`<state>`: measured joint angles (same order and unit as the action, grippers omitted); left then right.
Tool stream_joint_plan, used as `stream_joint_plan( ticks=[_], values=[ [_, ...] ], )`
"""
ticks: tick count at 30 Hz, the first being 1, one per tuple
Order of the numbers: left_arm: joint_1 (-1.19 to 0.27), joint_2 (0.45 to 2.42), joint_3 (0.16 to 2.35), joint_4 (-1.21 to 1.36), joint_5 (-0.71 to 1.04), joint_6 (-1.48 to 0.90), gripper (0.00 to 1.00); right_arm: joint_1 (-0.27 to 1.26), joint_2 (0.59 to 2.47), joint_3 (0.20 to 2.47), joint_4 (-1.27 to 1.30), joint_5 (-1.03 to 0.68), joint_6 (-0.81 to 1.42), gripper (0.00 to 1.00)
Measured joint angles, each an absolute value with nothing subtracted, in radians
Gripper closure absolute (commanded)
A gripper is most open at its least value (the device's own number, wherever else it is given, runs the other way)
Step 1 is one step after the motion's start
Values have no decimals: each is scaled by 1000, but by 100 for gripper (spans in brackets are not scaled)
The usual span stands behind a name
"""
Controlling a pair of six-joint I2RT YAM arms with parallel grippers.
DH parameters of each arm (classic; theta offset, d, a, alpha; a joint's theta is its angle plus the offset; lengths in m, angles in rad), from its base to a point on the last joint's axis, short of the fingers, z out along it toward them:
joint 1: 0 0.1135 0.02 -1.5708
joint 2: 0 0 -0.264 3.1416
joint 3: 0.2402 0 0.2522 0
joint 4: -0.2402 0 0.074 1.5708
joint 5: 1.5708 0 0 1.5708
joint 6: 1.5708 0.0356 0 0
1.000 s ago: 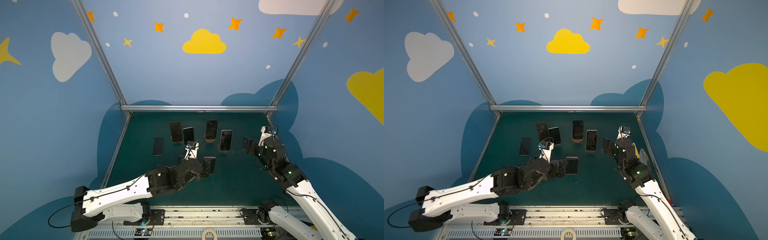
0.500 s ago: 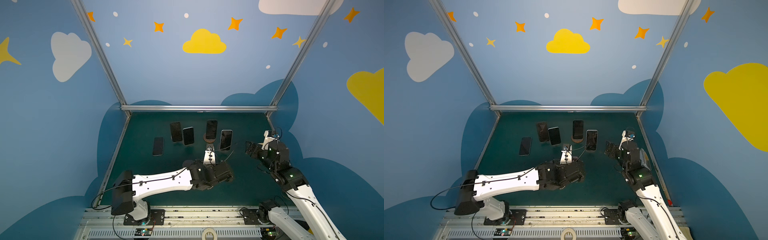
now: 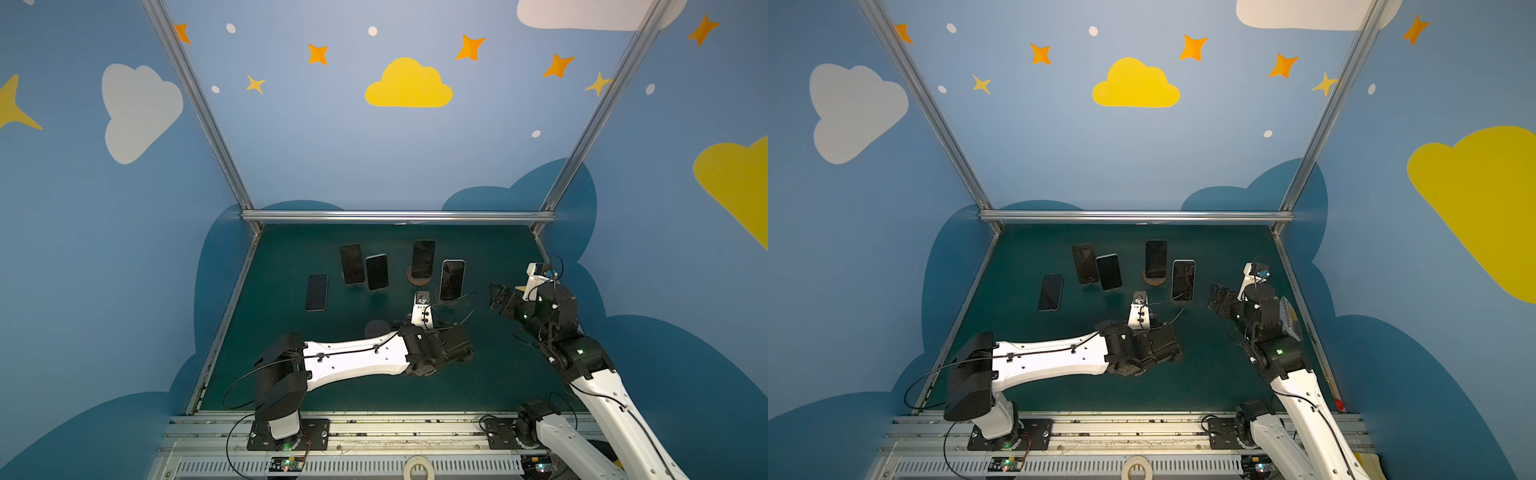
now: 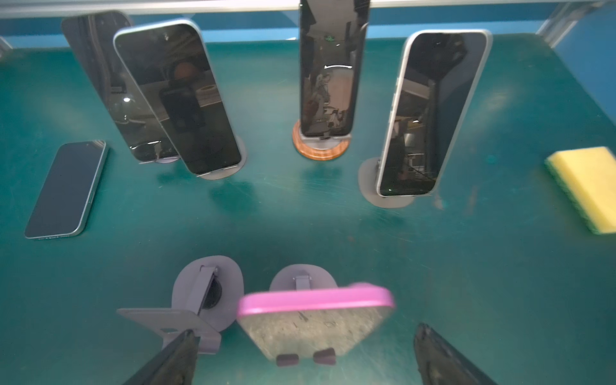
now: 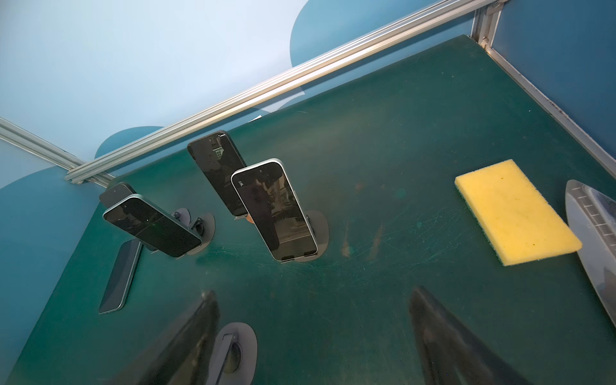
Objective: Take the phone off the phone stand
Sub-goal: 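Grasp the purple-framed phone with the left gripper and lift it off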
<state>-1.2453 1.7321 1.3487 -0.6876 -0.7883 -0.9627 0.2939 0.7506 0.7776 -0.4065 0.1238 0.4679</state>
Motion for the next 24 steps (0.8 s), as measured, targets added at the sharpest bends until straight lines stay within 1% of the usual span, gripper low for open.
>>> stream_joint_plan(
  ticks=[5, 16, 24],
  values=[
    [-1223, 1724, 1262, -582, -747, -884, 0, 290, 751, 778, -403, 113, 468, 10],
    [-1205, 1754, 1259, -474, -703, -797, 1, 283, 750, 777, -400, 109, 471, 11],
    [-1184, 1789, 1259, -452, -706, -788, 6, 277, 752, 766, -392, 99, 473, 11]
  ],
)
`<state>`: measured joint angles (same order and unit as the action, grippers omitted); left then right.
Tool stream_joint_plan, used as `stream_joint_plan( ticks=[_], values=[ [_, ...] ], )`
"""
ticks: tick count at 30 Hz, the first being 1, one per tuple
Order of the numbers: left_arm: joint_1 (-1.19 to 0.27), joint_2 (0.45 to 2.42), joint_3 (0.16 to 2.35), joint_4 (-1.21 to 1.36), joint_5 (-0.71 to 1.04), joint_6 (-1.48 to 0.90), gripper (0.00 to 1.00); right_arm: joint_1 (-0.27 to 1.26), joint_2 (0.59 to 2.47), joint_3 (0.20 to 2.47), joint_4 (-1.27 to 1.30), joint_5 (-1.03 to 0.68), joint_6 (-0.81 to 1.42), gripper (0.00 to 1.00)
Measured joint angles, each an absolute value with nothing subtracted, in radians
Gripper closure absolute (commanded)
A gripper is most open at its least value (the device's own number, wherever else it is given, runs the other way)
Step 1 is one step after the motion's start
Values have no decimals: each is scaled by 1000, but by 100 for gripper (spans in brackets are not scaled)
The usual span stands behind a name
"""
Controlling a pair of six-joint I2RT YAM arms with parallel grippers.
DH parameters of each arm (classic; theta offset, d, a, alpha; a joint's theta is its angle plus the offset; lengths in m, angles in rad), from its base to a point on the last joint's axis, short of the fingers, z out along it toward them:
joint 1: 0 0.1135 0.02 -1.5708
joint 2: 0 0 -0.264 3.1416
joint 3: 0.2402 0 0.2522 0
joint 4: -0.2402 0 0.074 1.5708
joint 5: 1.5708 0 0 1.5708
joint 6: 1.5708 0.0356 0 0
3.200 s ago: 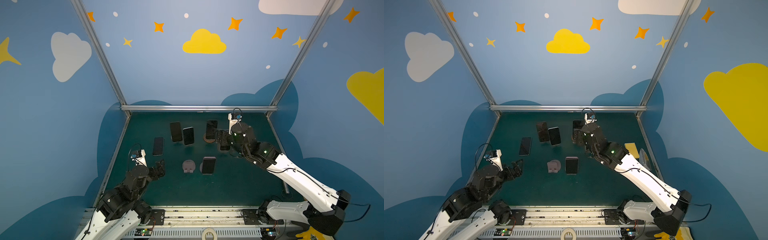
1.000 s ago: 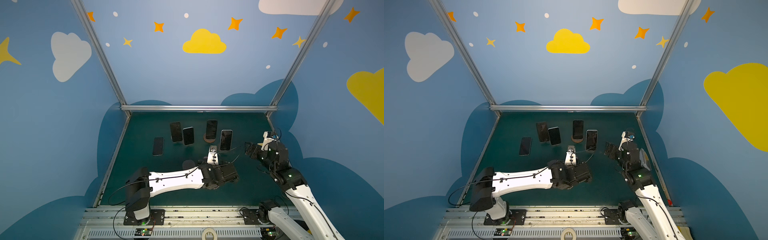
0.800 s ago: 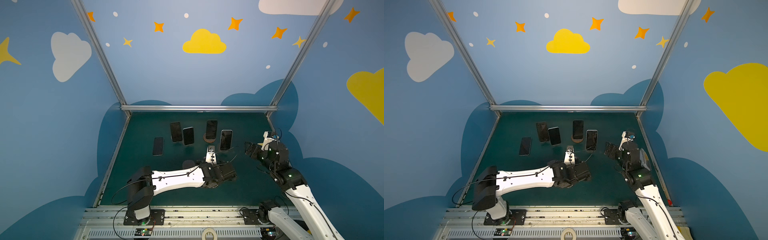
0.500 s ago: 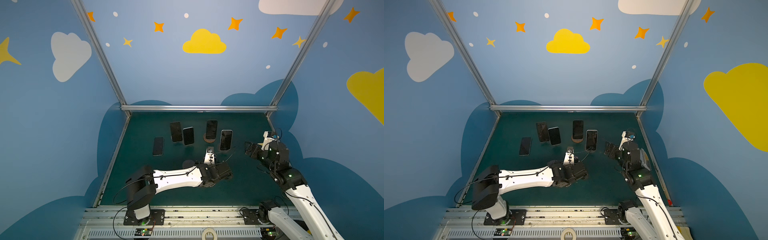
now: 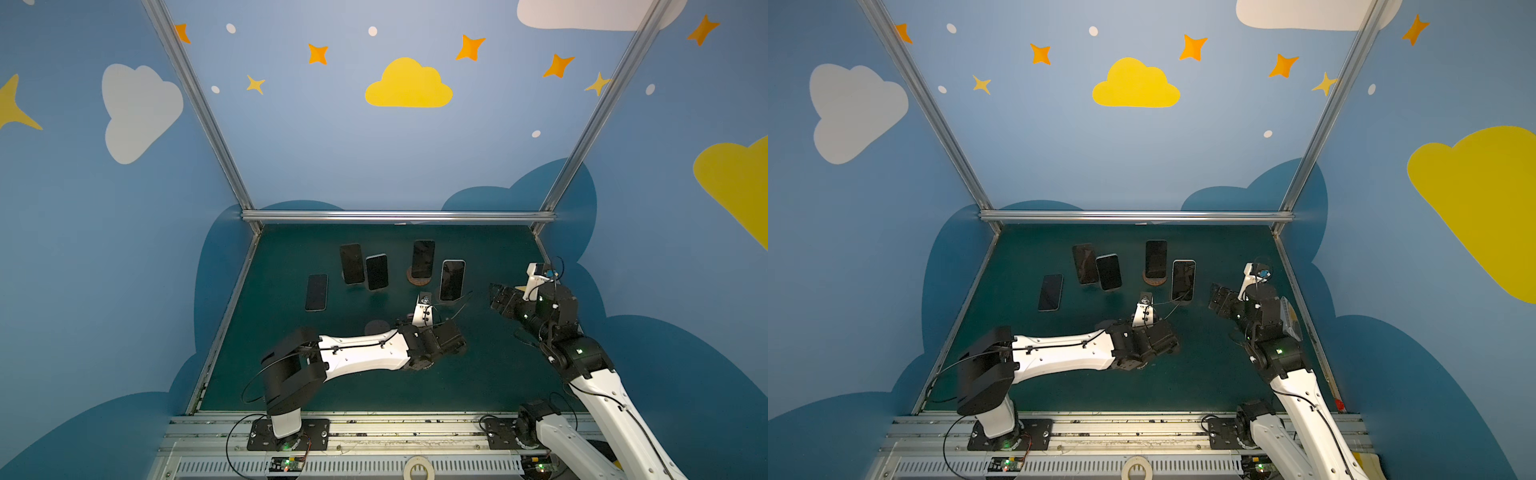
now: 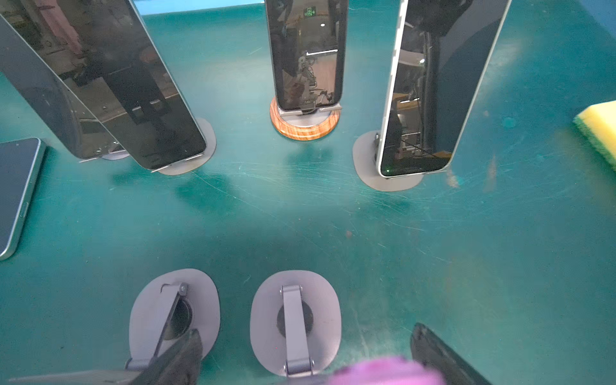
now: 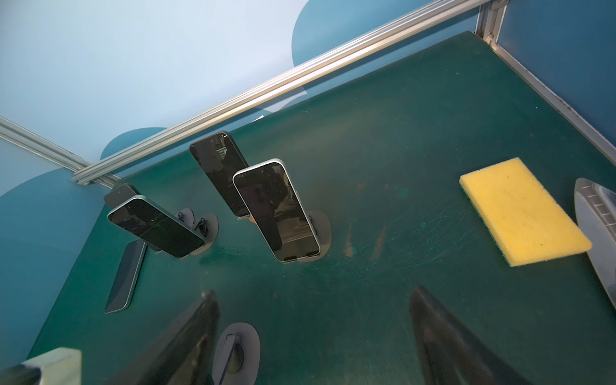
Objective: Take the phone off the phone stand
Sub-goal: 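Grasp the purple-framed phone with the left gripper and lift it off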
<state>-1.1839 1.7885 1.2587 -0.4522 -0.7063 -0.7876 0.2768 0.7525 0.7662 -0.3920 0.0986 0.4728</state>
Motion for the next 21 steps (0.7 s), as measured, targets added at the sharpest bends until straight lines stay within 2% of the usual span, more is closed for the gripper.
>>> stream_joint_plan(
  ticks=[5, 13, 21],
  values=[
    [-1178, 1798, 1259, -442, -716, -780, 11, 274, 752, 763, -390, 91, 475, 11],
    [-1178, 1799, 1259, -427, -723, -755, 28, 269, 752, 762, -385, 88, 475, 11],
    [-1188, 1797, 1259, -426, -730, -727, 31, 267, 748, 759, -384, 86, 476, 11]
  ],
)
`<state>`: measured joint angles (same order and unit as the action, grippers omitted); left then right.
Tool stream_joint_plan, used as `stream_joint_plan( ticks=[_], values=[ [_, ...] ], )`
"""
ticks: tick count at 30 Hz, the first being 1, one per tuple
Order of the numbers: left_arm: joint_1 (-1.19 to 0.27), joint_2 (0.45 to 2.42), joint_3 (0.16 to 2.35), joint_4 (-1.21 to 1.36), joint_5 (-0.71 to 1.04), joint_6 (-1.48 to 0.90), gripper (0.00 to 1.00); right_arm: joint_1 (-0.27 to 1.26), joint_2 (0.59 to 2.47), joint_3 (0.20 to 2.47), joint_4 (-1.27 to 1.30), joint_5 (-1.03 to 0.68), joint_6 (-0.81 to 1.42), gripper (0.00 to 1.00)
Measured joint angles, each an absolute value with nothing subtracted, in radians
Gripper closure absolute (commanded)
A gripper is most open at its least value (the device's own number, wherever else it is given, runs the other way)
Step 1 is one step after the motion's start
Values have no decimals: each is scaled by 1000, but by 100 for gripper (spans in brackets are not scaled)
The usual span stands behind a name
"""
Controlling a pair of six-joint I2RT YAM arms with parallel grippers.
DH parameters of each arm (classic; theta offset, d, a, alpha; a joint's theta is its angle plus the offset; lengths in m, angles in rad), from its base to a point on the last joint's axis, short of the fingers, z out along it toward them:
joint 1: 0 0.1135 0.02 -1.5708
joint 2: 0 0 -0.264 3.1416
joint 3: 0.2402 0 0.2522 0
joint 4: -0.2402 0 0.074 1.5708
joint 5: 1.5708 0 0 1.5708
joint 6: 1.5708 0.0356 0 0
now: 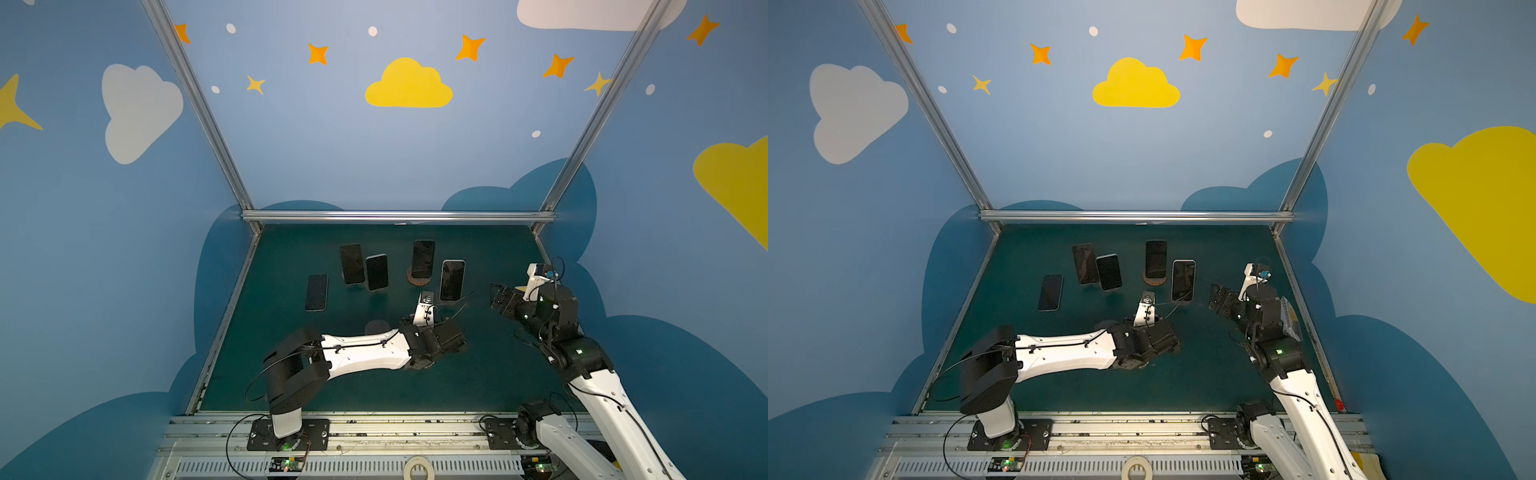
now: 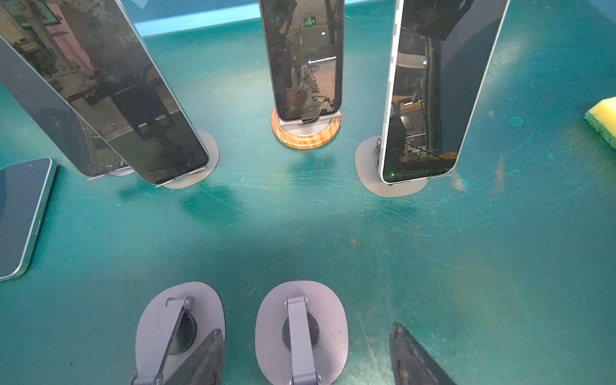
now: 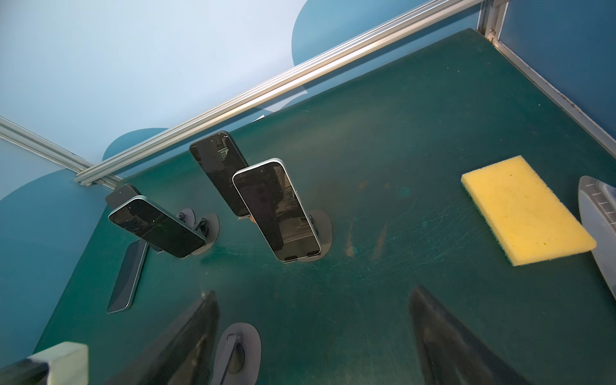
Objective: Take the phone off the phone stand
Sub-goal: 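Grasp the purple-framed phone with the left gripper and lift it off, then carry the purple-framed phone with the left gripper toward the flat black phone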
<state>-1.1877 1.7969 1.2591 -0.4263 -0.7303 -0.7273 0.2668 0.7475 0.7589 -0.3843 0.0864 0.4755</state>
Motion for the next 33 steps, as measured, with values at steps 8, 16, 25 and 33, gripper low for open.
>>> stream_joint_plan(
  ticks=[8, 16, 25, 33],
  values=[
    [-1220, 1757, 1259, -427, -731, -669, 32, 265, 739, 757, -384, 85, 476, 11],
    [-1248, 1633, 1259, -442, -732, -611, 33, 264, 735, 757, -384, 84, 476, 11],
    [-1237, 1464, 1261, -553, -773, -544, 33, 263, 719, 757, -384, 84, 476, 11],
    [-1032, 1246, 1256, -684, -735, -453, 34, 262, 708, 757, -384, 84, 476, 11]
  ],
)
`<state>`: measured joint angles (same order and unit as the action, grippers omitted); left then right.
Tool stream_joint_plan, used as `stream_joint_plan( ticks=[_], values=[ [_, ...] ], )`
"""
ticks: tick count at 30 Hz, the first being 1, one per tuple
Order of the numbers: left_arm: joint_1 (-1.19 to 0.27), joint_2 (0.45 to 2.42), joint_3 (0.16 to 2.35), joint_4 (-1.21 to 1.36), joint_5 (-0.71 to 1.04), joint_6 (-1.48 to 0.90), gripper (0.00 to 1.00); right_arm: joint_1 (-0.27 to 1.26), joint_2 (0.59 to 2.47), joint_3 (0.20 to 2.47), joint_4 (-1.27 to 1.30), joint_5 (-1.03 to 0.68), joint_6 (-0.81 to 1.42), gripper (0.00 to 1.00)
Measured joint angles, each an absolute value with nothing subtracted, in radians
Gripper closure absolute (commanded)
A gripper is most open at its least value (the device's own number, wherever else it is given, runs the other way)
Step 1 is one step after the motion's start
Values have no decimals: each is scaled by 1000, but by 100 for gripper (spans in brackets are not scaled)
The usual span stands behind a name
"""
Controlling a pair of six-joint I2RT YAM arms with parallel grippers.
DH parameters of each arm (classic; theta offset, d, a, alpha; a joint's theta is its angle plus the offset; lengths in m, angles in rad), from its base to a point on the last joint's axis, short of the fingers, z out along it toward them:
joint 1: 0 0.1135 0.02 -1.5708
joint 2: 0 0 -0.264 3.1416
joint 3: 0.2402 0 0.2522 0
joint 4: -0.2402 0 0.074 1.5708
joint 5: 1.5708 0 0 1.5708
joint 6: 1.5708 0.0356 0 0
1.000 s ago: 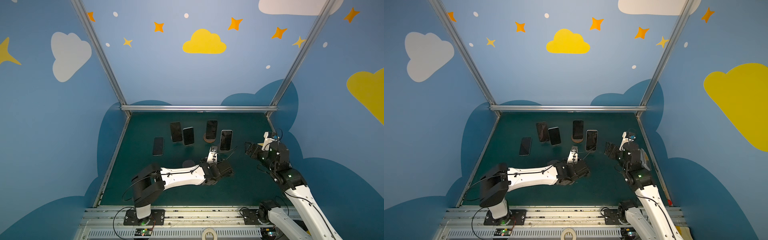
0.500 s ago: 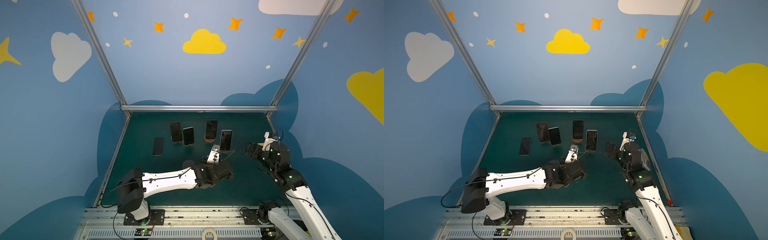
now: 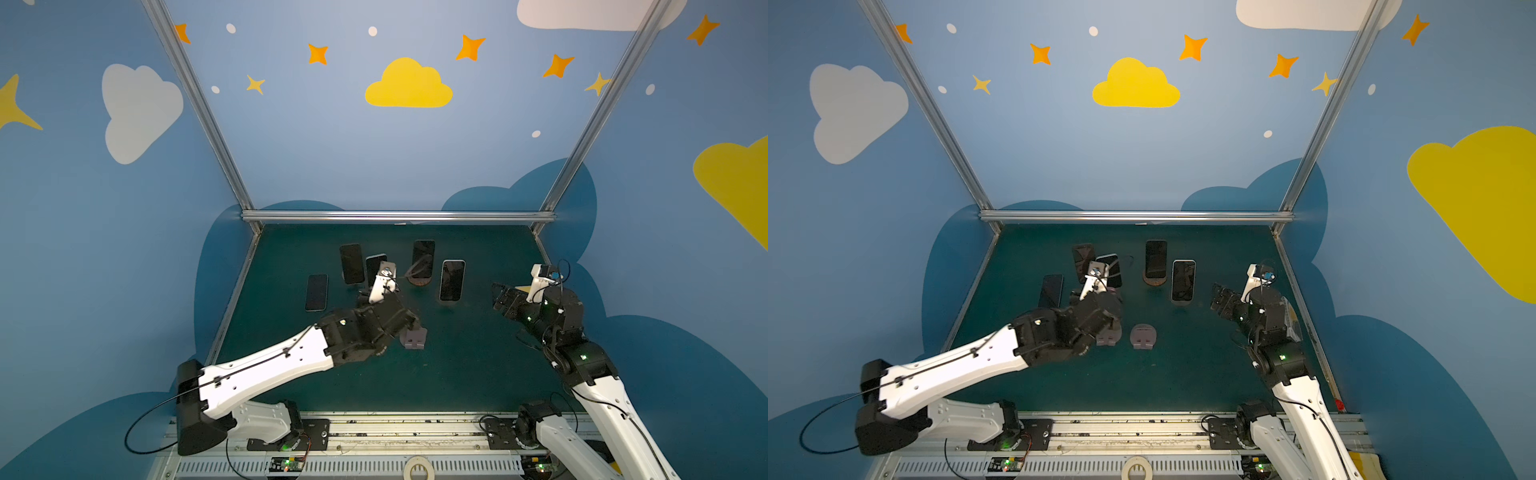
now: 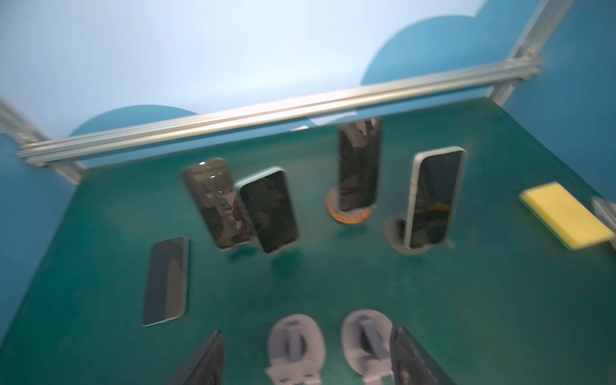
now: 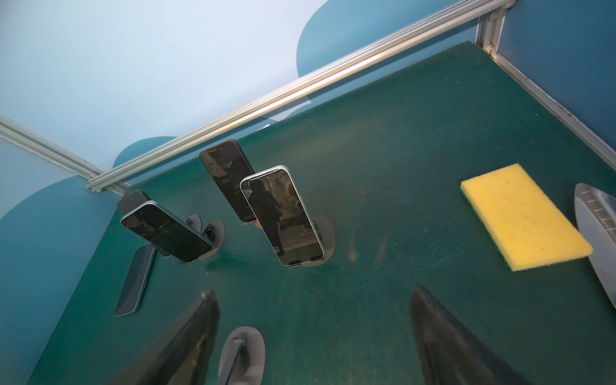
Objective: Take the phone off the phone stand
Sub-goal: 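Carry the purple-framed phone with the left gripper toward the flat black phone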
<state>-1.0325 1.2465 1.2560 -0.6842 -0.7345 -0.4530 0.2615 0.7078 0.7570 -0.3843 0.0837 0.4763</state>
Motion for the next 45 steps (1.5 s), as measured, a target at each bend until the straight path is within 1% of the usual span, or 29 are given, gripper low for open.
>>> stream_joint_plan(
  ticks=[3, 8, 12, 17, 26, 29, 36, 45],
  values=[
    [-883, 1168, 1237, -720, -685, -409, 33, 260, 707, 757, -383, 80, 480, 11],
    [-604, 1103, 1203, -746, -581, -328, 34, 256, 708, 748, -368, 62, 492, 11],
    [-401, 1120, 1180, -736, -495, -251, 33, 250, 709, 740, -354, 42, 499, 11],
    [-212, 1213, 1172, -676, -400, -161, 33, 242, 706, 727, -331, 16, 513, 11],
    [-64, 1384, 1198, -599, -307, -44, 32, 239, 689, 715, -317, -24, 519, 11],
    [-21, 1443, 1211, -561, -307, -39, 33, 239, 681, 715, -315, -30, 520, 11],
    [3, 1641, 1311, -521, -344, -12, 32, 239, 680, 714, -309, -48, 521, 11],
    [85, 1823, 1422, -548, -278, 12, 33, 239, 668, 714, -308, -51, 521, 11]
  ],
)
